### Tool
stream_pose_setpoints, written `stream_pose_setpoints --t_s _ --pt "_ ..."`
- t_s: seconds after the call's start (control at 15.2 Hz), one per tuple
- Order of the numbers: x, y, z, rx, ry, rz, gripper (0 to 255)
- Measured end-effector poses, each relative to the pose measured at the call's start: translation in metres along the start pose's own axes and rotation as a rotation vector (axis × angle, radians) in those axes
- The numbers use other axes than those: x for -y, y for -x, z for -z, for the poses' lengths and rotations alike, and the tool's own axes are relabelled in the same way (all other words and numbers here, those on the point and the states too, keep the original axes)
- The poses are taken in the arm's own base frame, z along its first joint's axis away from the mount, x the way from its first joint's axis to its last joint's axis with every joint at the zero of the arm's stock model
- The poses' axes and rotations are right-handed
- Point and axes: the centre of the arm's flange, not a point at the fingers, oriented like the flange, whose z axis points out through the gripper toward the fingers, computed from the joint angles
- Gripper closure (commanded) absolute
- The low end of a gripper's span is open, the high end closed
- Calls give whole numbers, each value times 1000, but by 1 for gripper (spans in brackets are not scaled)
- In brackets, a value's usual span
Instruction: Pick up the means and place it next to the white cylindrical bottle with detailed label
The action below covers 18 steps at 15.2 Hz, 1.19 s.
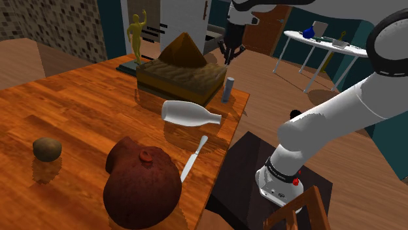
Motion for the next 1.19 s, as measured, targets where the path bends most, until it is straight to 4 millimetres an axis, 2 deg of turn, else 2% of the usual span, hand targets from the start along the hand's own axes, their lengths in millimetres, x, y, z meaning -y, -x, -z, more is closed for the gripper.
stream_pose_setpoints --t_s 0.99,1.12,1.19 --pt "-98 -171 -10 1 0 0 255" --pt "-113 -193 -11 0 0 0 255" --pt "-115 -197 -14 0 0 0 255"
